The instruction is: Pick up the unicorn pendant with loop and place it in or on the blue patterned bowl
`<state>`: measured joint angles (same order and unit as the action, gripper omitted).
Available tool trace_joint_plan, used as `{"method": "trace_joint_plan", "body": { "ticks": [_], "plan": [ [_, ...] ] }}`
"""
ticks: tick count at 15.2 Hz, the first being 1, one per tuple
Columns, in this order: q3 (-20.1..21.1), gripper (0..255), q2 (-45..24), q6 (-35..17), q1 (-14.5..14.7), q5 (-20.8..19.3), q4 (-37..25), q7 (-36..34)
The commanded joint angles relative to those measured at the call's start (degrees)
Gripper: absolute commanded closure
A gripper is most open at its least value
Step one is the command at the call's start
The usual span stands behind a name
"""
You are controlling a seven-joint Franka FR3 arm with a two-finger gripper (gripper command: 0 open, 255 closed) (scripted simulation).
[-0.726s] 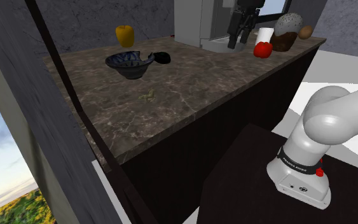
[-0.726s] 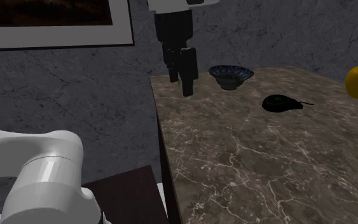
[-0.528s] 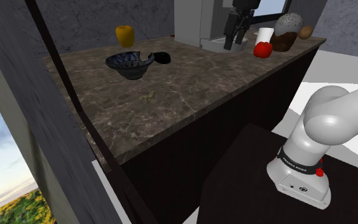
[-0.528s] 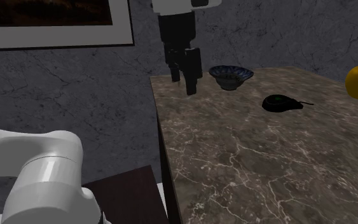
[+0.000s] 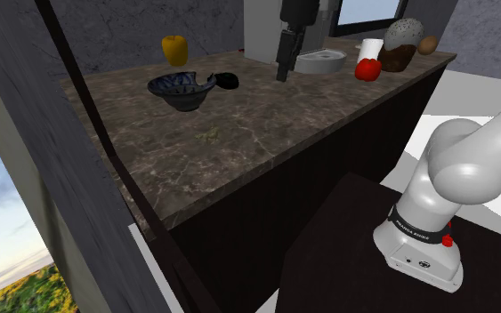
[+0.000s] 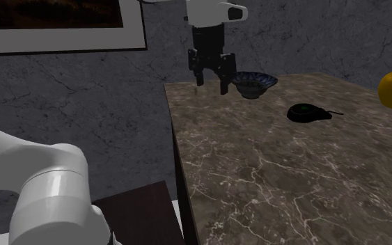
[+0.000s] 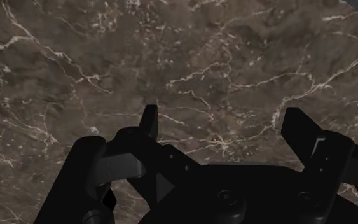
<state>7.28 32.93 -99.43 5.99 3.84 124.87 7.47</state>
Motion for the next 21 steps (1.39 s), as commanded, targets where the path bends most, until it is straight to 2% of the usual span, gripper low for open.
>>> {"method": "trace_joint_plan", "body": {
  "ticks": [1,16,21],
  "plan": [
    [1.2,0,-2.7,-2.2,1.7,0.4,-0.8,2.1],
    [10.0,0,-21.4,-11.8,11.8,0.0,-11.2,17.7],
    [10.7,0,-22.9,-15.1,12.2,-0.3,-9.3,18.2]
  ]
}}
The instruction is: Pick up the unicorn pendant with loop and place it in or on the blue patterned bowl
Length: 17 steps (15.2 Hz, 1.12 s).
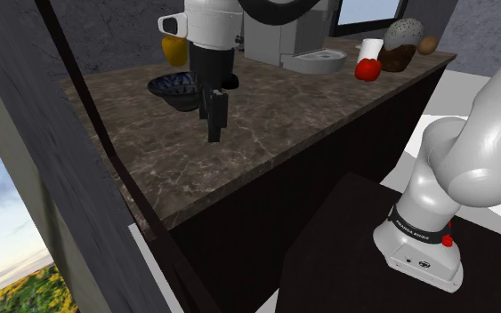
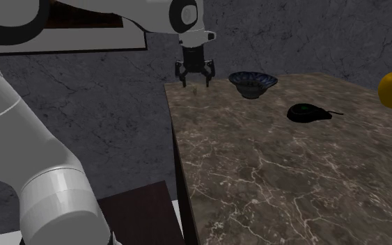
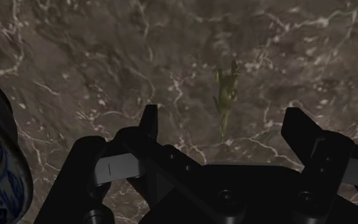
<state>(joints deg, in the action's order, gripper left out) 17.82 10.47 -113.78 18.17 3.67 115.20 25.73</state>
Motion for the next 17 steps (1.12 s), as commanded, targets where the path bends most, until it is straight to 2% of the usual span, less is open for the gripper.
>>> {"method": "trace_joint_plan", "body": {
  "ticks": [1,4,11,12,17],
  "plan": [
    [0.2,0,-0.6,-1.5,0.1,-0.2,0.9,-0.1],
    [0.3,0,-1.2,-3.4,0.1,-0.3,2.2,-0.2],
    [0.3,0,-1.2,-3.4,0.1,-0.3,2.2,-0.2],
    [0.3,255,-1.2,-3.4,0.1,-0.3,2.2,-0.2],
    [0.3,255,-1.2,-3.4,0.1,-0.3,2.2,-0.2]
  ]
}}
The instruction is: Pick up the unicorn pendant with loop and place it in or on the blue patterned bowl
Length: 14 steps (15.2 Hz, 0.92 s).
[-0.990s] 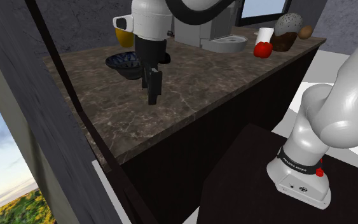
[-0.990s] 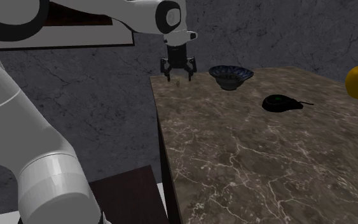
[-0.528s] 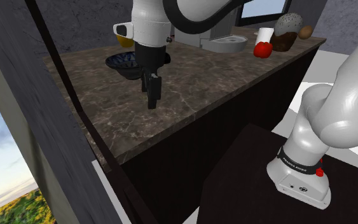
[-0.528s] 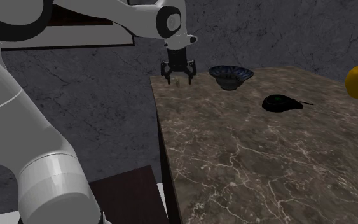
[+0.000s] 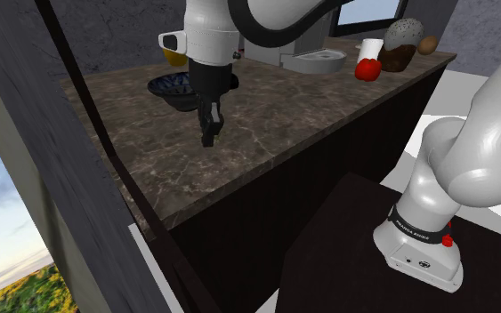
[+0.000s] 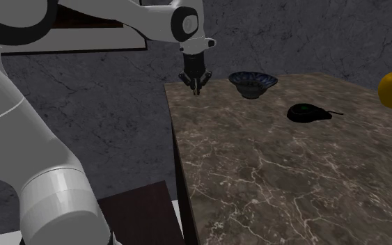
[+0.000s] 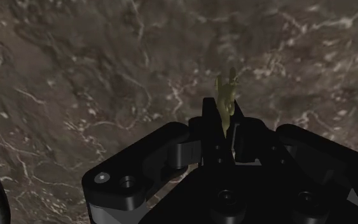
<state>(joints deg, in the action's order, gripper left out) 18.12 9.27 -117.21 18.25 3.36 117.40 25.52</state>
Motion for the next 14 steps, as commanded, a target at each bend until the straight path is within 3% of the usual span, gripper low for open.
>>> {"method": "trace_joint_plan", "body": {
  "ticks": [1,4,14],
  "plan": [
    [0.0,255,0.0,0.0,0.0,0.0,0.0,0.0],
    [0.0,255,0.0,0.0,0.0,0.0,0.0,0.0],
    [-0.3,255,0.4,7.7,-0.1,0.0,-7.2,0.0]
  ]
}}
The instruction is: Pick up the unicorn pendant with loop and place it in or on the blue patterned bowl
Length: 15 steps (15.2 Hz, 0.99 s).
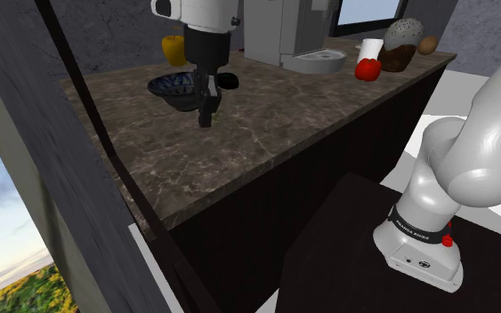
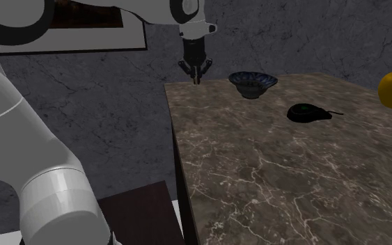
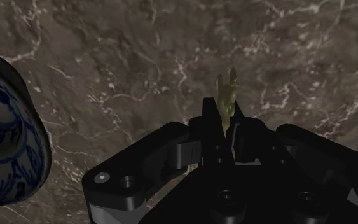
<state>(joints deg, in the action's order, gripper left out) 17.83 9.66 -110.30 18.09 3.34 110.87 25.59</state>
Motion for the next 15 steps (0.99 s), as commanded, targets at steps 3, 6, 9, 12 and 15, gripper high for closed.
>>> {"method": "trace_joint_plan", "body": {
  "ticks": [3,6,9,12,15],
  "plan": [
    [0.0,255,-0.1,3.1,0.0,-0.1,-3.1,-0.1],
    [-0.1,255,-0.3,5.4,-0.1,-0.2,-5.7,-0.2],
    [-0.1,255,-0.7,7.8,-0.1,-0.3,-8.4,-0.3],
    [-0.1,255,-1.2,10.2,-0.1,-0.5,-11.3,-0.5],
    [0.0,255,-1.8,12.6,-0.2,-0.7,-14.3,-0.6]
  ]
}}
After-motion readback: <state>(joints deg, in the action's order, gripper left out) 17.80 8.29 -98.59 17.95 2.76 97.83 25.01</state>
